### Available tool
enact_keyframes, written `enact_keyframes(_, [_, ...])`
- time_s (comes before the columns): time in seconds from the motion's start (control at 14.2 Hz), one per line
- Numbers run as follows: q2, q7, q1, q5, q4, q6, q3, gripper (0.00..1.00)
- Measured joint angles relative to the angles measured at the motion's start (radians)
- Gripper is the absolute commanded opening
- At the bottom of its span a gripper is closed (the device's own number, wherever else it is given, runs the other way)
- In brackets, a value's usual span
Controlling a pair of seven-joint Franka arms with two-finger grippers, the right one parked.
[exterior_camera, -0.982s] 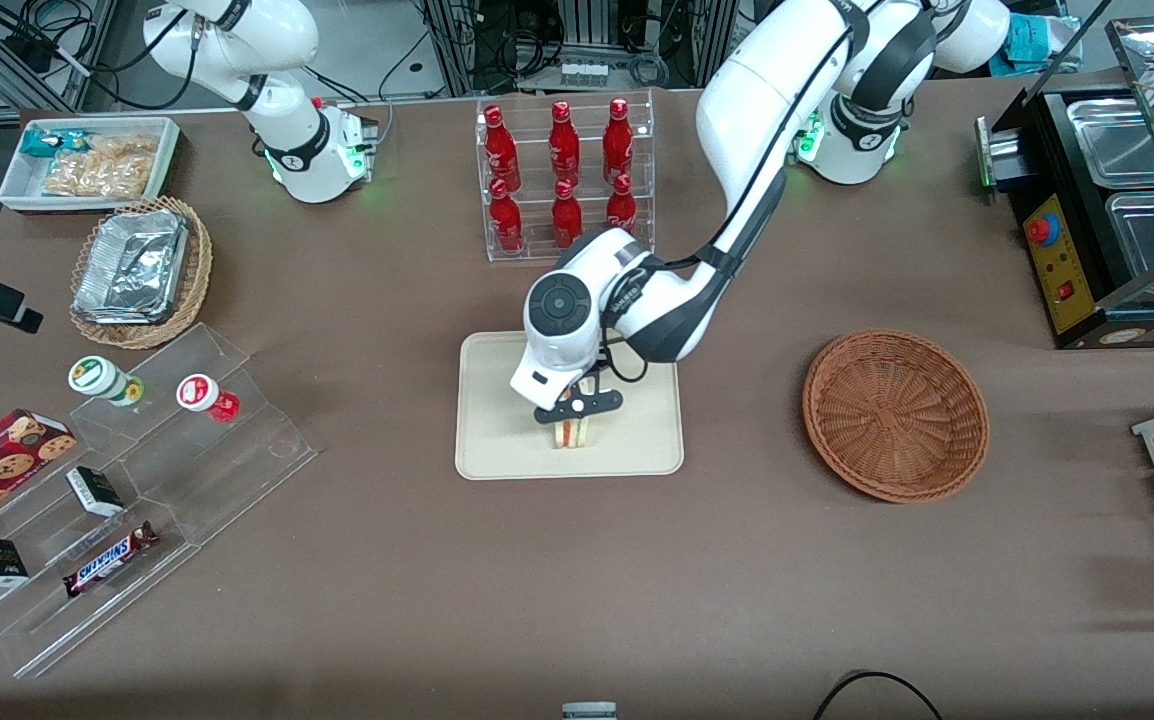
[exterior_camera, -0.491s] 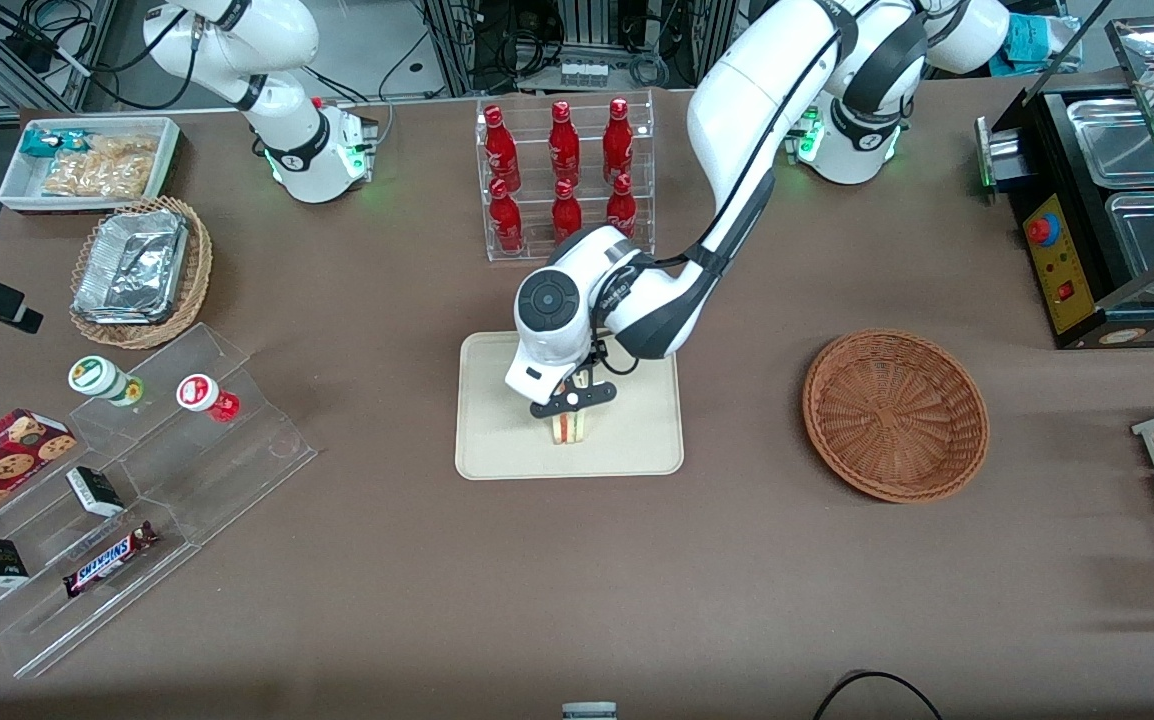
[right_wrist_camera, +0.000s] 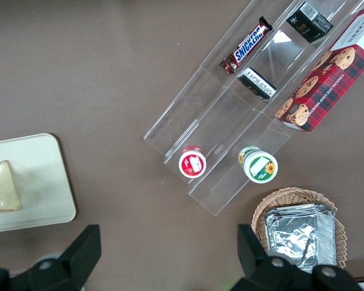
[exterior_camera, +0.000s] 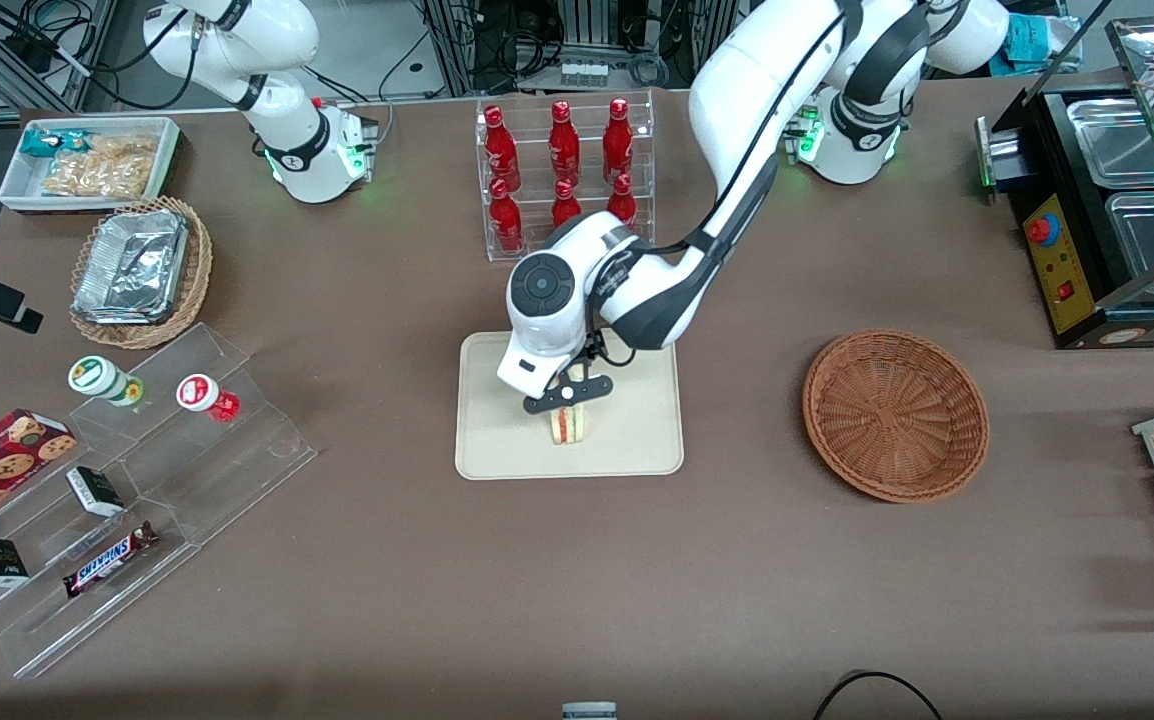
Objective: Place sandwich from basket to tray
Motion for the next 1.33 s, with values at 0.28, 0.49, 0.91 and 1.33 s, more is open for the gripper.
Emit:
enact_keyframes(0.28, [-0.099,0.003,0.055,0.0,-0.011,-0.177,0.03,1.0])
enact_keyframes(0.49, [-0.161,0.106,0.124,0.0,-0.119,-0.184,0.034,1.0])
enact_keyframes(0.91, [-0.398,0.42,0.322,0.0,-0.38,-0.195,0.037,1.0])
enact_keyframes(1.33, [-0.662,0.773,0.521,0.001,-0.562,-0.308,0.04,1.0])
